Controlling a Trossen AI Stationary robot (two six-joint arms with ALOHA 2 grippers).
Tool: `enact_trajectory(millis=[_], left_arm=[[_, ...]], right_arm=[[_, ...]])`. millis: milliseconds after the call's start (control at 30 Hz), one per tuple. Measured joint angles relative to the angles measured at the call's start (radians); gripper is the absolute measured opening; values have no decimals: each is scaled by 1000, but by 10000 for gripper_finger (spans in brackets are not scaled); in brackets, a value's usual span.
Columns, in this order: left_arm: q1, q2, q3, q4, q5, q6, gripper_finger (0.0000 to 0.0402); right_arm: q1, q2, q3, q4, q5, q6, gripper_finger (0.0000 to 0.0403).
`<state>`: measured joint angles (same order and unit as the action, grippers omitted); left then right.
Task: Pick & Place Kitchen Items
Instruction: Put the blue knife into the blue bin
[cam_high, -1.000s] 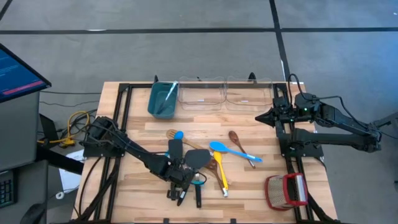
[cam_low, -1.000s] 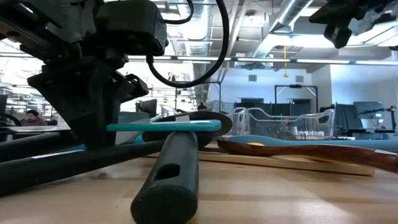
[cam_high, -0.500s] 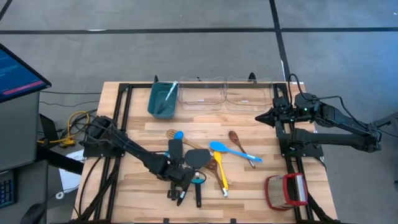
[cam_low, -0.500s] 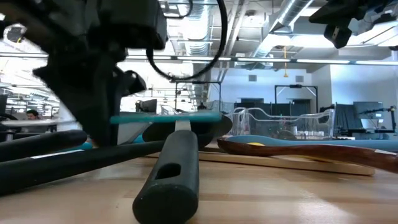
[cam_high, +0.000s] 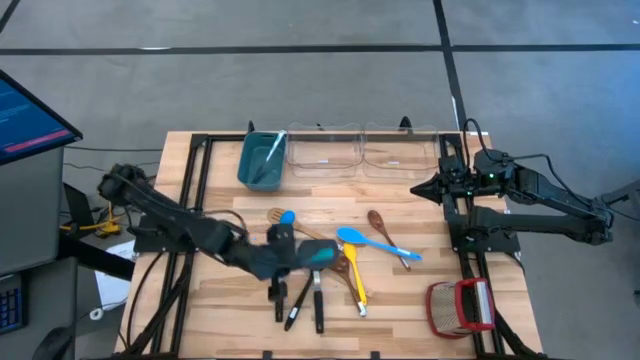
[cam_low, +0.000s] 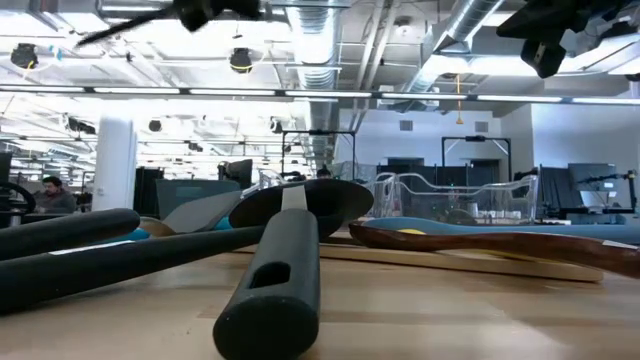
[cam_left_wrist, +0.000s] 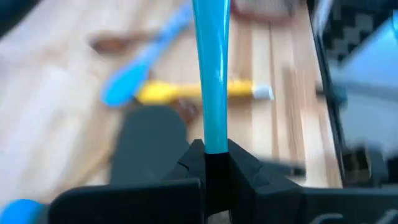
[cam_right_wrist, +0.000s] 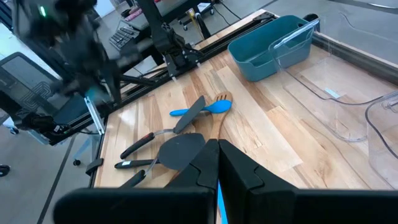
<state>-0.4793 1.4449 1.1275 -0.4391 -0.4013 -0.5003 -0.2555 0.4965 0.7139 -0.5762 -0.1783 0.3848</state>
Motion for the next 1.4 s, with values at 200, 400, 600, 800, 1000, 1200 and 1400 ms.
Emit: enact_trajectory(millis=[200,400,600,800,1000,1200,1400], left_arm=[[-7,-147,0,22,-158,-40,10],[-10,-223,1,46,-256,-31,9],[44,-266,1,45,-284,31,9],[189,-296,1,44,-251,121,10],[412,-295,2,43,-157,214,10],[642,-294,2,43,-131,217,10],[837,-263,1,44,-11,235,10]], right_arm=[[0,0,0,0,0,1,2],[0,0,0,0,0,1,2],[0,0,0,0,27,1,2],[0,0,0,0,50,1,2],[0,0,0,0,50,20,2],[0,0,0,0,49,20,2],[0,0,0,0,49,17,2]])
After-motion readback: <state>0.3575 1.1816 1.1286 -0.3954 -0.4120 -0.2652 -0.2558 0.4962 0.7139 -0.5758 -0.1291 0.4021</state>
